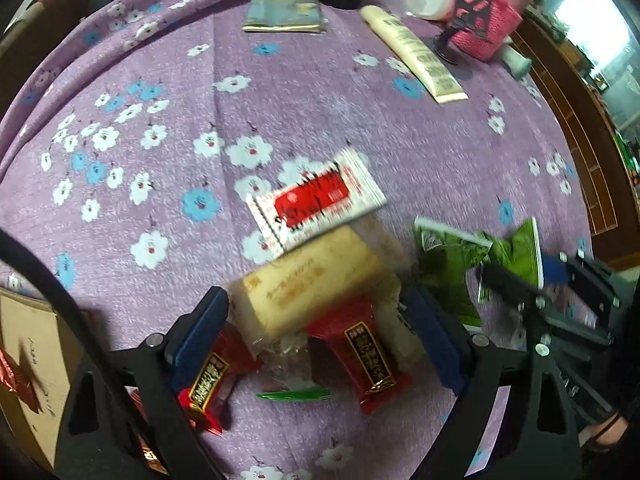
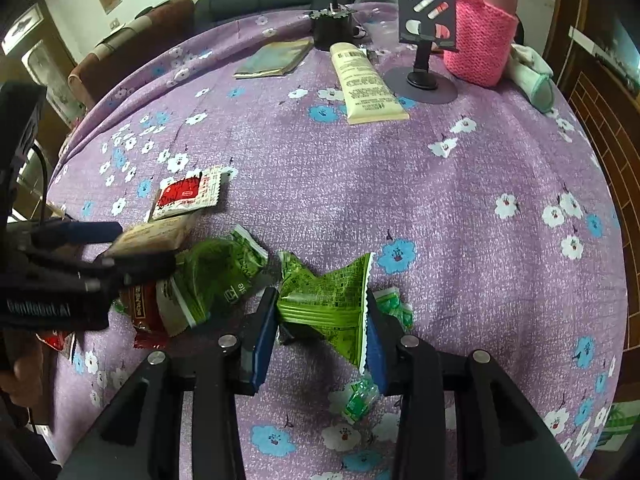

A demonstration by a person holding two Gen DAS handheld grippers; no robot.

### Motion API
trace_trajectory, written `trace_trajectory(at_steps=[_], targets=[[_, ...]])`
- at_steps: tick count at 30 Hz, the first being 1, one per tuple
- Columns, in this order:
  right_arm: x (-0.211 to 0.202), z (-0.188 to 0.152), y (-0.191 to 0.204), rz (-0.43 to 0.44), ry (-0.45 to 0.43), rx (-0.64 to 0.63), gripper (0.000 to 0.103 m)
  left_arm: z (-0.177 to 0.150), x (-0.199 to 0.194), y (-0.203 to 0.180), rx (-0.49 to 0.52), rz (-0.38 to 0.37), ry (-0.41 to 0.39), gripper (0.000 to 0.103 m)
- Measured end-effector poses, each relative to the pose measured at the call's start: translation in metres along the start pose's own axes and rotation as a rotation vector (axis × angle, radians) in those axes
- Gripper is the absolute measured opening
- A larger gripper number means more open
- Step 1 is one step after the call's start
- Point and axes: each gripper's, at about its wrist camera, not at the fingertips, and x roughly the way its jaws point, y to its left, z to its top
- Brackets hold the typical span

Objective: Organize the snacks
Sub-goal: 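Lift the green packet with the right gripper while left moves toward the red bar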

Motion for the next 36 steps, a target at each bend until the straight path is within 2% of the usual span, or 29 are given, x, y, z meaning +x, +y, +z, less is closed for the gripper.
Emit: trace_trajectory(at_steps=[7, 9, 14, 22, 28, 30, 36], targets=[[0.007, 0.002, 0.003, 0.004, -0.004, -0.063, 0.041, -0.002, -0.001, -0.006, 0.061, 0.031, -0.030, 0.090], [0.012, 0.005, 0.004, 0.010, 0.018, -0.075, 0.042, -0.001, 0.000, -0.005, 0.055, 0.021, -0.017, 0.089], [0.014, 0.007, 0.011, -0.019, 0.009, -0.111, 0.039, -0.004, -0.001, 0.003, 0.040, -0.006, -0.015, 0.089], [-0.002, -0.009, 0.001, -0.009, 0.005, -0.043, 0.038, -0.032, -0.010, -0.006, 0.061, -0.053, -0.003, 0.089], [-0.019, -0.028, -0.008, -0.003, -0.008, -0.006, 0.038, -0.057, -0.020, -0.014, 0.073, -0.081, -0.034, 0.089], [-0.018, -0.032, -0.011, -0.015, -0.008, 0.002, 0.038, -0.058, -0.019, -0.018, 0.082, -0.050, -0.058, 0.086], [-0.015, -0.034, -0.014, -0.025, -0.009, 0.018, 0.038, -0.045, -0.011, -0.016, 0.043, -0.068, -0.046, 0.069]])
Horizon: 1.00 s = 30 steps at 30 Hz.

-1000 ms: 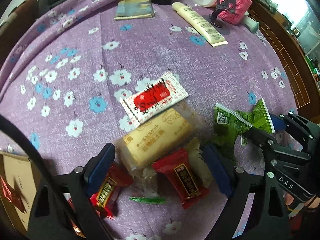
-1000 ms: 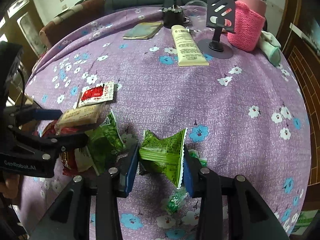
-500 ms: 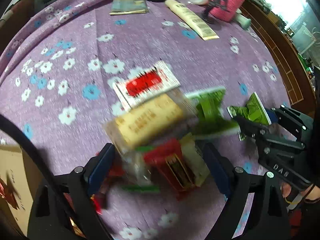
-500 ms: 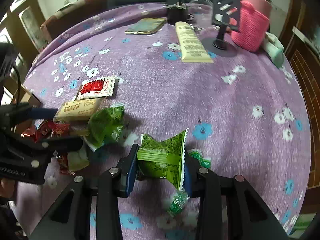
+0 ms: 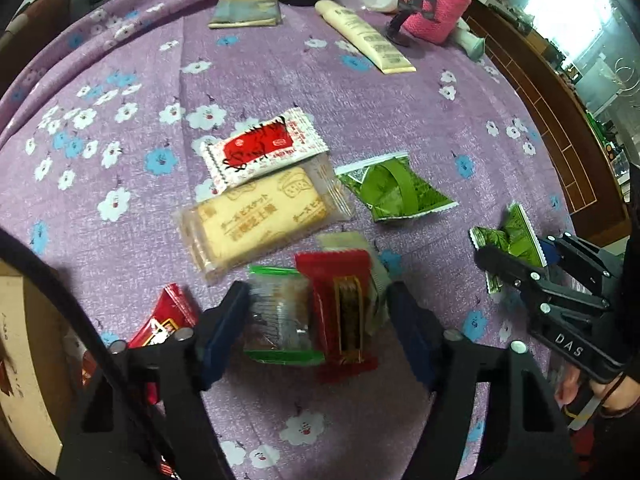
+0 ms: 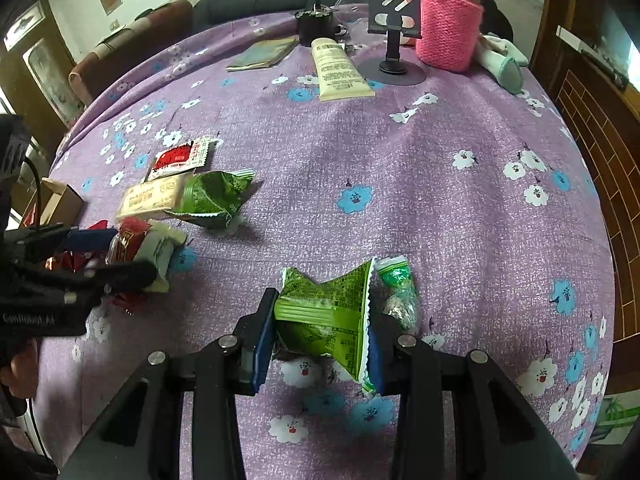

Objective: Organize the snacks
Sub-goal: 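Lift the green packet with the right gripper while left moves toward the red bar, then grasp the red chocolate bar with the left gripper while right holds the green packet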

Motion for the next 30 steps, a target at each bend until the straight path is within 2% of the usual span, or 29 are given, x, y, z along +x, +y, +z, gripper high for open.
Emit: trace_trajectory(at_steps=[3, 5, 8, 12, 14, 16, 17, 20, 24, 30], targets=[[0.001, -0.001, 0.003, -0.011, 0.000, -0.018, 0.038, 0.003, 0.003, -0.006, 0.009, -0.023, 0.004, 0.049], [0.001, -0.002, 0.003, -0.010, -0.004, -0.019, 0.038, 0.001, 0.003, -0.009, 0.019, -0.042, 0.019, 0.028], [0.000, -0.002, 0.002, -0.012, -0.006, -0.014, 0.038, -0.004, -0.002, -0.008, 0.016, -0.053, 0.017, 0.027], [-0.001, -0.005, 0.001, -0.010, -0.002, -0.017, 0.038, -0.013, -0.018, -0.007, 0.035, -0.055, -0.010, 0.030], [-0.001, -0.007, 0.002, -0.013, -0.006, -0.023, 0.039, -0.018, -0.025, -0.007, 0.045, -0.068, -0.020, 0.049], [-0.001, -0.006, 0.003, -0.020, -0.004, -0.027, 0.039, -0.023, -0.032, -0.008, 0.063, -0.061, -0.026, 0.061], [-0.001, -0.006, 0.004, -0.022, -0.004, -0.029, 0.039, -0.027, -0.035, -0.008, 0.072, -0.069, -0.029, 0.063], [-0.002, -0.008, 0.004, -0.021, -0.005, -0.031, 0.039, -0.043, -0.042, -0.008, 0.090, -0.099, -0.021, 0.068], [-0.001, -0.007, 0.004, -0.022, -0.004, -0.036, 0.039, -0.053, -0.034, -0.013, 0.189, -0.016, -0.033, 0.069], [-0.001, -0.007, 0.005, -0.031, 0.002, -0.037, 0.039, -0.051, -0.013, -0.009, 0.234, -0.030, 0.034, 0.069]])
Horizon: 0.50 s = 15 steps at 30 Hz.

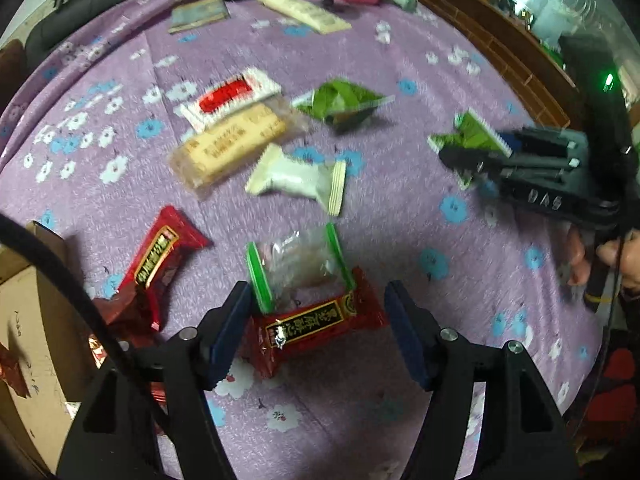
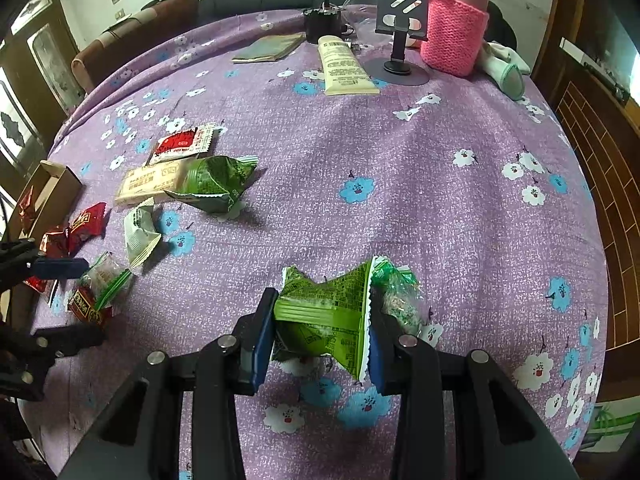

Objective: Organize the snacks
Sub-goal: 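Grasp the red chocolate bar with the left gripper while right holds the green packet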

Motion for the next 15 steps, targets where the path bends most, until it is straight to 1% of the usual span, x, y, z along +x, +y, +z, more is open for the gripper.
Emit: trace_trajectory(at_steps=[4, 8, 11, 13, 15], targets=[[-0.001, -0.001, -0.001, 0.000, -0.003, 0.002, 0.039, -0.007, -0.002, -0.003, 0.025, -0.008, -0.006, 0.069], [-0.001, -0.002, 0.001, -0.009, 0.000, -0.004, 0.040, -0.017, -0.005, -0.009, 0.052, -0.020, 0.004, 0.069], [-0.001, -0.003, 0.003, -0.016, 0.006, -0.026, 0.040, -0.023, -0.005, -0.011, 0.078, -0.009, 0.007, 0.069], [0.000, -0.003, 0.003, -0.026, 0.004, -0.036, 0.039, -0.025, -0.007, -0.010, 0.074, -0.012, 0.002, 0.069], [0.000, -0.003, 0.006, -0.041, 0.001, -0.048, 0.039, -0.026, -0.008, -0.009, 0.056, -0.018, -0.012, 0.066]])
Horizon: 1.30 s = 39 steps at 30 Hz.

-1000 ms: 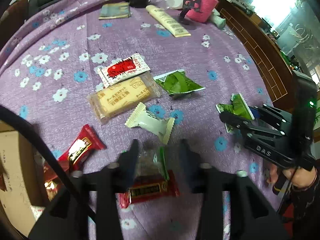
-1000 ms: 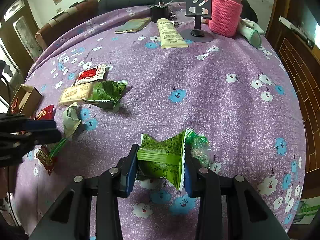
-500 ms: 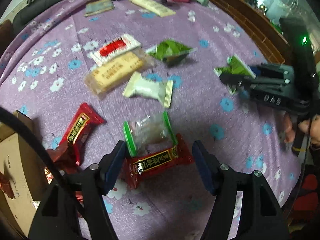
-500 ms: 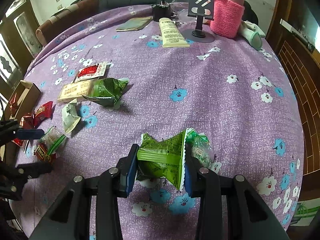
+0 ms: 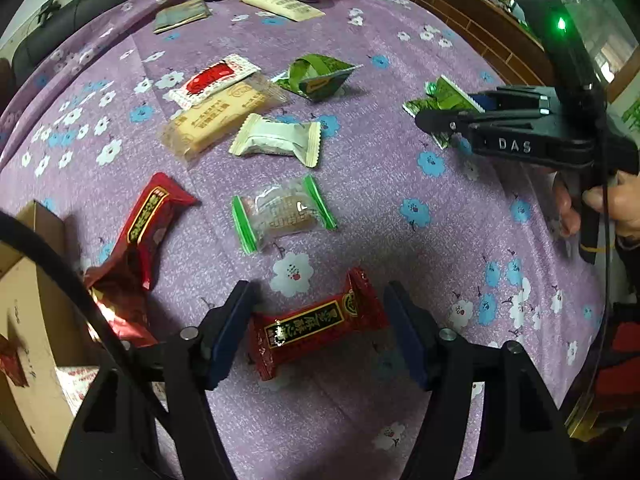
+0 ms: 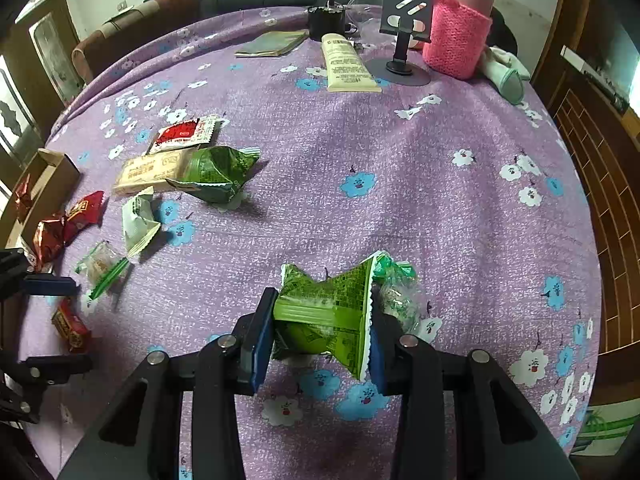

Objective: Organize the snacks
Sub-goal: 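Grasp the red chocolate bar with the left gripper while right holds the green packet, then carry the red bar with the left gripper into the box while right carries the green packet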

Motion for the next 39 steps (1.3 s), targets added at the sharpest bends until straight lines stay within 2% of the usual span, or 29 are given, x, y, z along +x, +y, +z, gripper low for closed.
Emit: trace_trajectory(at_steps=[2, 4, 5, 6, 7, 16, 24, 28, 30, 31, 33, 34, 35, 38, 39], targets=[[0.000, -0.001, 0.001, -0.010, -0.002, 0.000, 0.038, -0.002, -0.002, 0.000, -0.005, 0.006, -0.015, 0.055], [-0.001, -0.002, 0.001, -0.020, -0.006, 0.004, 0.038, -0.009, -0.008, 0.003, -0.030, -0.021, -0.025, 0.047], [-0.002, -0.003, 0.001, -0.025, -0.008, 0.005, 0.038, -0.011, -0.010, 0.004, -0.041, -0.039, -0.029, 0.021], [-0.002, -0.004, 0.001, -0.026, -0.010, 0.009, 0.038, -0.012, -0.011, 0.004, -0.049, -0.051, -0.024, 0.008], [-0.003, -0.005, 0.001, -0.027, -0.009, 0.011, 0.038, -0.015, -0.009, 0.005, -0.060, -0.058, -0.010, 0.009], [-0.011, -0.015, 0.000, -0.030, -0.018, 0.039, 0.037, -0.029, -0.023, 0.012, -0.096, -0.064, -0.040, 0.009], [-0.025, -0.021, 0.004, -0.024, -0.040, 0.049, 0.037, -0.033, -0.039, 0.031, -0.190, -0.135, -0.060, 0.004], [-0.030, -0.027, 0.004, -0.022, -0.040, 0.056, 0.037, -0.037, -0.041, 0.030, -0.183, -0.128, -0.049, 0.004], [-0.029, -0.029, 0.003, -0.025, -0.036, 0.066, 0.037, -0.041, -0.043, 0.023, -0.145, -0.106, -0.039, 0.004], [-0.028, -0.030, 0.001, -0.024, -0.030, 0.072, 0.037, -0.043, -0.043, 0.016, -0.111, -0.092, -0.030, 0.008], [-0.023, -0.032, -0.002, -0.022, -0.014, 0.087, 0.037, -0.046, -0.040, 0.009, -0.068, -0.100, 0.005, 0.024], [-0.021, -0.033, -0.003, -0.022, -0.007, 0.093, 0.037, -0.048, -0.039, 0.004, -0.041, -0.118, 0.028, 0.043], [-0.019, -0.034, -0.004, -0.018, 0.001, 0.099, 0.037, -0.049, -0.040, 0.002, -0.021, -0.109, 0.030, 0.055], [-0.018, -0.034, -0.004, -0.021, 0.000, 0.095, 0.037, -0.050, -0.045, -0.004, 0.036, -0.126, 0.033, 0.071], [-0.018, -0.034, -0.004, -0.020, 0.000, 0.097, 0.037, -0.050, -0.045, -0.007, 0.056, -0.120, 0.039, 0.073]])
